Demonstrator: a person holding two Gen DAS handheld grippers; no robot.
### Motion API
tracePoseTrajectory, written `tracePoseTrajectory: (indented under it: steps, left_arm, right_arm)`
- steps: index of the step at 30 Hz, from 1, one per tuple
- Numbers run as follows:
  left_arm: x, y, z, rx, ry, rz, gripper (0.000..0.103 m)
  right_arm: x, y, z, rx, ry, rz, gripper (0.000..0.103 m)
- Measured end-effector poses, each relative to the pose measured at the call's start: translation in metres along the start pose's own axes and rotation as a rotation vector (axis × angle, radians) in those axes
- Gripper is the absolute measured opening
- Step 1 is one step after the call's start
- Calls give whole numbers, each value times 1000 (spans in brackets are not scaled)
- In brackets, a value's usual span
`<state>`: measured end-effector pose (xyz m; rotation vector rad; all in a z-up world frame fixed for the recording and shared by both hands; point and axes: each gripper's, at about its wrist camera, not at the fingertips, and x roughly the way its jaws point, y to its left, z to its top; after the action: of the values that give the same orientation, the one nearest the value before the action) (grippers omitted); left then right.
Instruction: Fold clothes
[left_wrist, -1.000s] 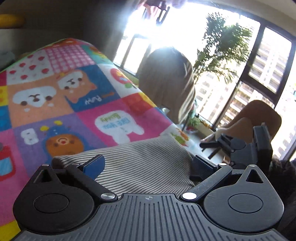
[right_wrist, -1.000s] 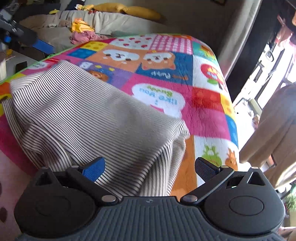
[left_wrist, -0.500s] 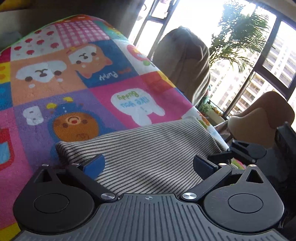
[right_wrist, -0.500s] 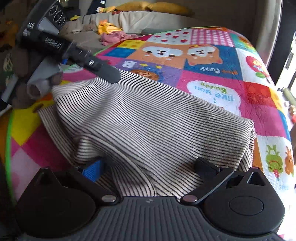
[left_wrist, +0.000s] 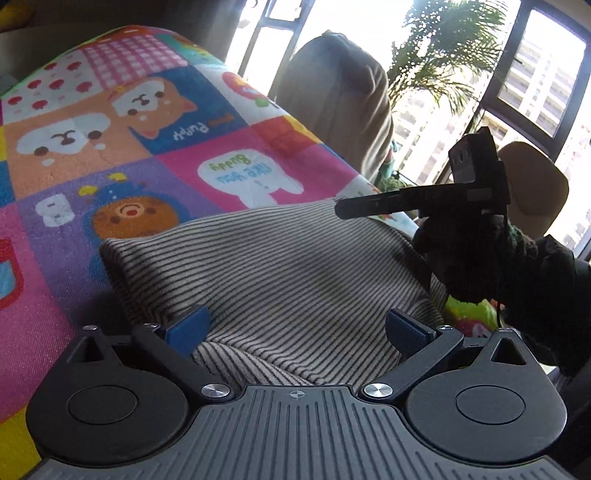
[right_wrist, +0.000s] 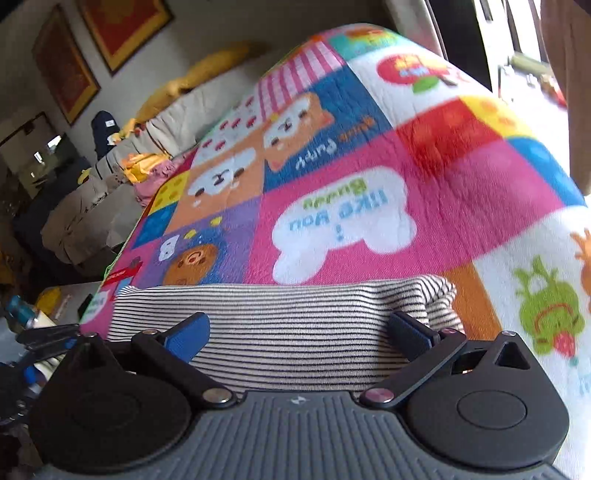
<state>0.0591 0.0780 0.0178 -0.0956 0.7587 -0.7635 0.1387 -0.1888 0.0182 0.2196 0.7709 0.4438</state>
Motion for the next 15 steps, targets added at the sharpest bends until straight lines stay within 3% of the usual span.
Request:
tracePoseTrajectory:
  steps: [4, 10, 15]
  left_arm:
    - [-14, 0, 7, -16, -35, 23, 103]
    - [-23, 29, 6, -137, -91, 193, 103]
    - [-6, 29, 3, -144, -73, 230, 103]
  right_arm:
    - [-25, 25, -7, -140, 12, -64, 103]
    - [-72, 60, -51, -411, 102, -85, 103]
    - [-59, 95, -93, -562, 192, -107, 103]
